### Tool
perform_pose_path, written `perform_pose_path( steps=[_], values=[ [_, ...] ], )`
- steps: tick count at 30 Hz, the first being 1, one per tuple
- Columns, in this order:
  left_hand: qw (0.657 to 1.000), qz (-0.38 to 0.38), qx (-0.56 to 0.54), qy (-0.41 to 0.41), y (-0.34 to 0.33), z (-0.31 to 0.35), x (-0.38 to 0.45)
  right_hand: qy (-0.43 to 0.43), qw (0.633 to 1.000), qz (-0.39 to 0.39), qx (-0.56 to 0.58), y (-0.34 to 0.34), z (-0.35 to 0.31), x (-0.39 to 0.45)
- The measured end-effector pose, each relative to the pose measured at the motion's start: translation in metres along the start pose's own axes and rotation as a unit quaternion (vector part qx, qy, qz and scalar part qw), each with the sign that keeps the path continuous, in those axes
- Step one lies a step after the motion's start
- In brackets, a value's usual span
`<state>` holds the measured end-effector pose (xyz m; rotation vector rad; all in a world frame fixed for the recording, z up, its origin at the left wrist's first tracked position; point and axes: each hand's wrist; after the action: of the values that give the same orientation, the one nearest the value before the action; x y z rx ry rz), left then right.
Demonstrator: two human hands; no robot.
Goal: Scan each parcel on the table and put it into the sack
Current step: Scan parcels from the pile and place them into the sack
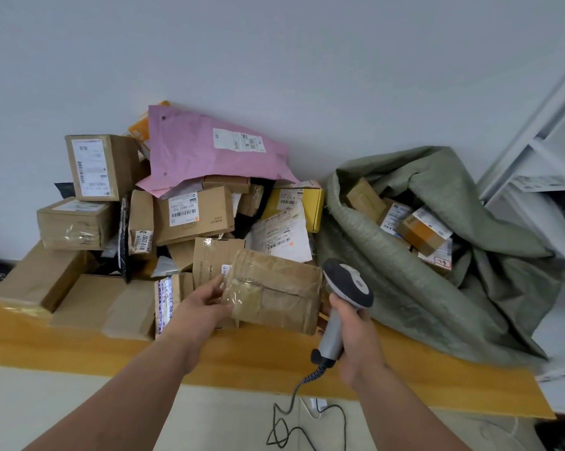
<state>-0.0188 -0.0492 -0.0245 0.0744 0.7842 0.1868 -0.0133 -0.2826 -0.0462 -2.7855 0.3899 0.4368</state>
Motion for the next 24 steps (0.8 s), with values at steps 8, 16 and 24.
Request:
perform_pose_path(
  steps=[8, 16, 24],
  values=[
    [0.998, 0.033, -0.026, 0.044, -0.011, -0.004, 0.008, -0.008, 0.998, 0.030, 0.049, 0.011, -0.008, 0.015],
    [0.995, 0.002, -0.080, 0.057, -0.023, 0.008, 0.008, 0.027, 0.999, 0.023, -0.033, 0.023, -0.005, 0.014],
    [0.995, -0.044, -0.043, 0.075, -0.024, 0.006, 0.005, 0.027, 0.999, 0.011, -0.028, 0.027, -0.005, 0.011]
  ],
)
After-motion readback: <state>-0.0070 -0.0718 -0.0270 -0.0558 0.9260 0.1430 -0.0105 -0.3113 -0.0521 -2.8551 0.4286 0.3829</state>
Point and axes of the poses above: each hand's wrist, its own x-axis towards the middle knuckle, its own y-axis out of the back of the hand, z = x × y, and after that the axes turned 14 degrees about y, right-handed
